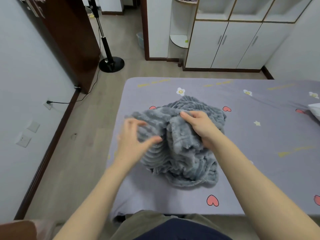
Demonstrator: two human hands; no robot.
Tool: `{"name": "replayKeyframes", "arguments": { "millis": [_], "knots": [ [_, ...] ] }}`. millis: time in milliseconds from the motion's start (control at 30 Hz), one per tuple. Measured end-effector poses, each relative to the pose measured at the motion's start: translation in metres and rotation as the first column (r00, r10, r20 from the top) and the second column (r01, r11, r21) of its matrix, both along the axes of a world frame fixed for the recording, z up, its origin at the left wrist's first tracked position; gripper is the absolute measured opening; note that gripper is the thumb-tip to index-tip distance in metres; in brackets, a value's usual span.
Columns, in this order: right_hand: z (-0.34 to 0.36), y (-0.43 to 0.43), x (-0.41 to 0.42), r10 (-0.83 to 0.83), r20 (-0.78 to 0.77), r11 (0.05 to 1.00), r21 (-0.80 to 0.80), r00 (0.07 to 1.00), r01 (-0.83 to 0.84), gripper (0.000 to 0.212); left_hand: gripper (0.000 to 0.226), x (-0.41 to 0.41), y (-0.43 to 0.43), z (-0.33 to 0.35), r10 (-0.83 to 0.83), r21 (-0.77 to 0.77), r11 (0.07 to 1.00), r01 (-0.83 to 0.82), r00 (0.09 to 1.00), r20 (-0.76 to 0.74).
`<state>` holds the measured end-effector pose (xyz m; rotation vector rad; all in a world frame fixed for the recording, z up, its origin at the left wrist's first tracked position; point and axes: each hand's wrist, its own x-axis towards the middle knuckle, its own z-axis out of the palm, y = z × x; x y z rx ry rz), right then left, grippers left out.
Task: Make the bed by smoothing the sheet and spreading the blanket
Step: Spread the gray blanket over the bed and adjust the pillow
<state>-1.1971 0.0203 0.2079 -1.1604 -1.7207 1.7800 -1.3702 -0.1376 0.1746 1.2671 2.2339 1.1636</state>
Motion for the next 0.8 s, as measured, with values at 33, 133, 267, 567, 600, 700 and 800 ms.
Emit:
{"name": "replayKeyframes", "arguments": {
  "millis": [33,133,267,567,600,700,800],
  "knots": [
    [0.002,-0.003,-0.01,0.004,-0.009,1.0,-0.001,1.0,-0.004,0.029,0.076,0.016,0.0,-0.004,-0.111,-0.036,0.993,0.113,0.993,0.051],
    [0.005,-0.012,-0.032,0.068,-0.013,0.998,-0.01,0.998,-0.068,0.022,0.063,0.042,0.006,-0.021,-0.202,-0.163,0.961,0.221,0.971,0.129],
    [-0.003,-0.016,-0.037,0.124,-0.029,0.989,-0.072,0.992,-0.126,0.022,0.012,0.034,0.019,-0.018,0.022,0.018,0.999,-0.033,0.908,0.419],
    [-0.075,-0.053,-0.025,0.174,0.446,0.903,0.284,0.878,-0.323,0.014,0.01,0.0,0.03,0.045,-0.01,0.268,0.943,-0.197,0.788,0.615],
    [-0.084,-0.053,-0.024,0.07,0.537,0.901,0.328,0.841,-0.285,0.011,0.011,-0.003,0.03,0.05,0.038,0.284,0.919,-0.272,0.779,0.625],
    [-0.106,-0.041,-0.01,-0.111,0.643,0.881,0.416,0.758,-0.224,0.014,0.021,-0.024,0.026,0.055,0.169,0.287,0.814,-0.505,0.679,0.714],
    [-0.124,-0.018,0.01,-0.01,0.743,0.858,0.35,0.67,-0.376,0.021,0.021,-0.05,0.019,0.049,0.234,0.202,0.766,-0.61,0.558,0.796]
  ]
}}
